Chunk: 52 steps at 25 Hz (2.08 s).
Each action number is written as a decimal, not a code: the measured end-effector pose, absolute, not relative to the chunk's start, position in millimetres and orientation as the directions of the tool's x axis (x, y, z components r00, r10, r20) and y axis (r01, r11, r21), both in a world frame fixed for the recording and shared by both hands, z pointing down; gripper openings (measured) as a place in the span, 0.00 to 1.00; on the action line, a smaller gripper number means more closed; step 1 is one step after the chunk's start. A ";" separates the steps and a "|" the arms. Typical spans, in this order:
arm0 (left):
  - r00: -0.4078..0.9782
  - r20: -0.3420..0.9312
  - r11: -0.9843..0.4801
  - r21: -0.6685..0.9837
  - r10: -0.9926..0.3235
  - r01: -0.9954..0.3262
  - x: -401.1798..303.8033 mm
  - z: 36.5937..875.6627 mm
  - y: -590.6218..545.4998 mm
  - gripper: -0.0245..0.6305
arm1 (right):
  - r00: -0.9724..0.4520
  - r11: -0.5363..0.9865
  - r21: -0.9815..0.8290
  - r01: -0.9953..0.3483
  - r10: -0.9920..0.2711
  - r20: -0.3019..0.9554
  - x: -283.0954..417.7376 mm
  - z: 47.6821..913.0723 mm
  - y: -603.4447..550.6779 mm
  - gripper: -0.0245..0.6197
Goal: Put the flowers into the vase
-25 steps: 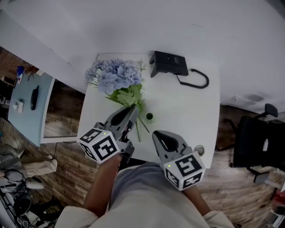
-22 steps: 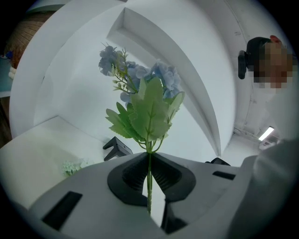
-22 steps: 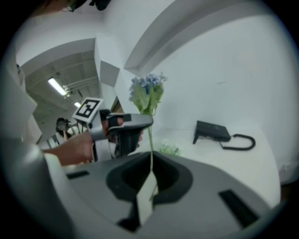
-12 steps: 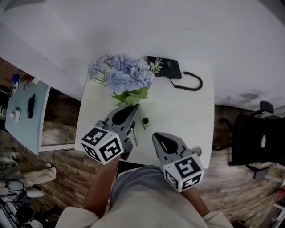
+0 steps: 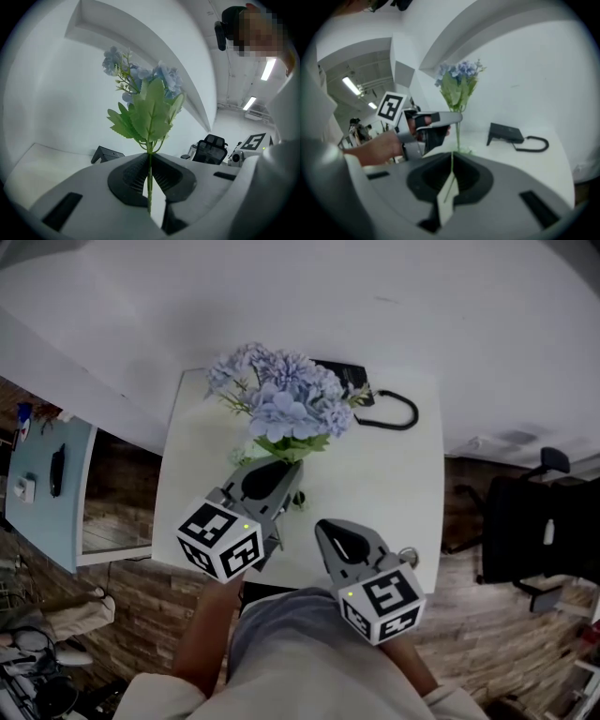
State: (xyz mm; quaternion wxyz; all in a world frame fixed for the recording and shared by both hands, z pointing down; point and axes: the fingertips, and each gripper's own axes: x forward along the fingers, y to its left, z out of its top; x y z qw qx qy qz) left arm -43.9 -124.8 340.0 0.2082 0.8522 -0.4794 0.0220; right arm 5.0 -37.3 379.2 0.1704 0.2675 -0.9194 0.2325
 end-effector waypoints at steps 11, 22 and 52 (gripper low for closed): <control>0.601 0.266 -0.534 0.285 -0.753 -0.796 -5.4 347.5 -142.3 0.10 | -0.779 0.719 -0.347 -0.602 -0.435 0.451 37.7 387.3 -49.1 0.07; 0.615 0.317 -0.563 0.248 -0.722 -0.789 -0.9 370.6 -144.9 0.10 | -0.760 0.703 -0.343 -0.623 -0.439 0.479 47.0 396.8 -49.8 0.07; 0.586 0.388 -0.609 0.075 -0.711 -0.789 8.6 431.2 -124.5 0.10 | -0.746 0.693 -0.347 -0.632 -0.424 0.513 63.8 410.6 -57.2 0.07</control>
